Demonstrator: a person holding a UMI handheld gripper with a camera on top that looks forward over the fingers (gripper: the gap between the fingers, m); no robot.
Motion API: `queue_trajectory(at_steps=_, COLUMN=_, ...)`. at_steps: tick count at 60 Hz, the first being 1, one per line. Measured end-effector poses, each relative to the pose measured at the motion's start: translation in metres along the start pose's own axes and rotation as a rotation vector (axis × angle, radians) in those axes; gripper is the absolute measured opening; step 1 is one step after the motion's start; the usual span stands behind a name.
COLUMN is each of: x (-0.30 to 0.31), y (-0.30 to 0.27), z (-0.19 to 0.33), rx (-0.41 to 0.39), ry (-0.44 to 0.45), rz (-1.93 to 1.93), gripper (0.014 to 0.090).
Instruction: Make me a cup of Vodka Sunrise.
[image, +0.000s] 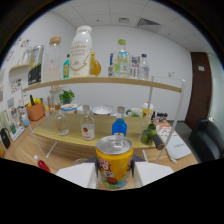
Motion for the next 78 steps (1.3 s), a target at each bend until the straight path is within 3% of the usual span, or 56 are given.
queue_trajectory(at_steps=14, x=0.008, y=0.013, z=0.011, rx=-0.039, ry=0.094, rz=-0.500, gripper=0.0511)
queue_trajectory(at_steps=54, x=-0.021, y=-0.019, z=0.024, rx=-0.001, ry=0.299, rz=-1.868, gripper=0.0510)
queue_trajectory(at_steps=65, x=-0.022, y=-0.022, z=0.023, rx=-0.030, ry=0.304, rz=-1.927, gripper=0.0510)
queue_trajectory(at_steps=78, x=-0.028, y=-0.042, z=0.003, rx=0.042, ry=0.267, rz=-1.628, gripper=0.0512)
